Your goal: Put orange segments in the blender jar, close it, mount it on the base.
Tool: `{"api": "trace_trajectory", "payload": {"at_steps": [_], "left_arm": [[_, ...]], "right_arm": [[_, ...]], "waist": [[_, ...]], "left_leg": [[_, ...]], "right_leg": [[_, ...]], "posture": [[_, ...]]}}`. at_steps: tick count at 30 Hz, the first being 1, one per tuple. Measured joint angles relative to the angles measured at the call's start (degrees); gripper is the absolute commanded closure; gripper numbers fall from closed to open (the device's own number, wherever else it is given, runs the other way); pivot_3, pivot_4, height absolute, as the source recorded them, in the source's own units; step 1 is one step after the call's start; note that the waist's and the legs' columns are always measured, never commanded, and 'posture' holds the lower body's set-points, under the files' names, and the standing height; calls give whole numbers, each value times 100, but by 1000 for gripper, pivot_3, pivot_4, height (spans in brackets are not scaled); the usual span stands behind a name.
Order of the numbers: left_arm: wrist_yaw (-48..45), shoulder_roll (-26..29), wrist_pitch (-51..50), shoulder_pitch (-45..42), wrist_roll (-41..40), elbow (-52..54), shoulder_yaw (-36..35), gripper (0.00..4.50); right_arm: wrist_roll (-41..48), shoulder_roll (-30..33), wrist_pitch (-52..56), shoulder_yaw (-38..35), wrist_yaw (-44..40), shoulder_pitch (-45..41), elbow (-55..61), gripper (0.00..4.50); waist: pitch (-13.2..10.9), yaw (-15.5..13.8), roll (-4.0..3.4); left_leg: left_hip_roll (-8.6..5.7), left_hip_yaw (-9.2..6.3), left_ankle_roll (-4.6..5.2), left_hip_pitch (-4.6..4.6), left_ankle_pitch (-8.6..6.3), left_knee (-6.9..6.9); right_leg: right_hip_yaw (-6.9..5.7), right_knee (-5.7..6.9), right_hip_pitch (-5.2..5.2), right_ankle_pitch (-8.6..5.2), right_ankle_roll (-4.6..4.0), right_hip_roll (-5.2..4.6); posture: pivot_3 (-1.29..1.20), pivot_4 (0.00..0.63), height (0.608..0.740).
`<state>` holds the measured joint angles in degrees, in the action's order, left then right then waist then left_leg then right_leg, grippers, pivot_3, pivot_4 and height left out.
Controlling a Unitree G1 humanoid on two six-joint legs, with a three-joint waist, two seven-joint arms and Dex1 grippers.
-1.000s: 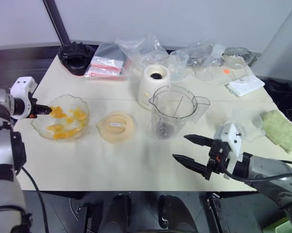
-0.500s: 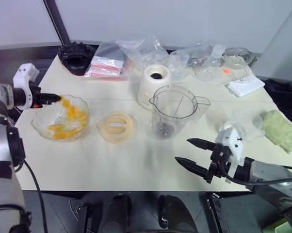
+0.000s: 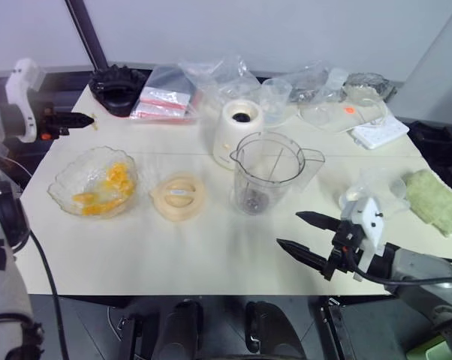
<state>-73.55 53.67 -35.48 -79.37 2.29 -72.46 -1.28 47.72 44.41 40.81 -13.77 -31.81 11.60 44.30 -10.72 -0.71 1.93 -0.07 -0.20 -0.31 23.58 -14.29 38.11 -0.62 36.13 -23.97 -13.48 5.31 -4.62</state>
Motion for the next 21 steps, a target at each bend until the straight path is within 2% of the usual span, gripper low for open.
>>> {"api": "trace_trajectory", "payload": {"at_steps": [5,6,8,12,21], "left_arm": [[-143,63,193,159,178,73,228,4451],[-170,64,240,263,252,82,299,4220],[-176,8,259,510,367,76,438,3568],[214,-346,272,896,483,65,513,1573],[1303,-1118,848,1243,704,-107,623,1573]], "right_arm": [[-54,-27,0,7,-27,1,-1,214],[-66,-28,0,7,-38,1,-2,214],[-92,-32,0,6,-64,1,-15,214],[64,-19,92,-37,-83,-112,-19,214],[786,401,474,-480,-31,-422,171,214]], "waist": [[0,3,-1],[1,3,-1],[1,4,-1],[1,-14,0],[2,3,3]], "left_leg": [[-2,4,0,0,0,0],[-1,4,0,-1,0,0],[0,3,0,-1,0,0],[-1,-1,0,-1,0,3],[-2,1,1,1,0,4]], "right_leg": [[3,0,0,2,4,-2],[4,0,0,2,3,-2],[4,4,-1,1,2,0],[4,5,0,4,6,-2],[9,4,-1,10,17,-5]], "posture": [[0,150,740],[0,150,740],[0,150,740],[0,150,740],[0,150,740]]}}
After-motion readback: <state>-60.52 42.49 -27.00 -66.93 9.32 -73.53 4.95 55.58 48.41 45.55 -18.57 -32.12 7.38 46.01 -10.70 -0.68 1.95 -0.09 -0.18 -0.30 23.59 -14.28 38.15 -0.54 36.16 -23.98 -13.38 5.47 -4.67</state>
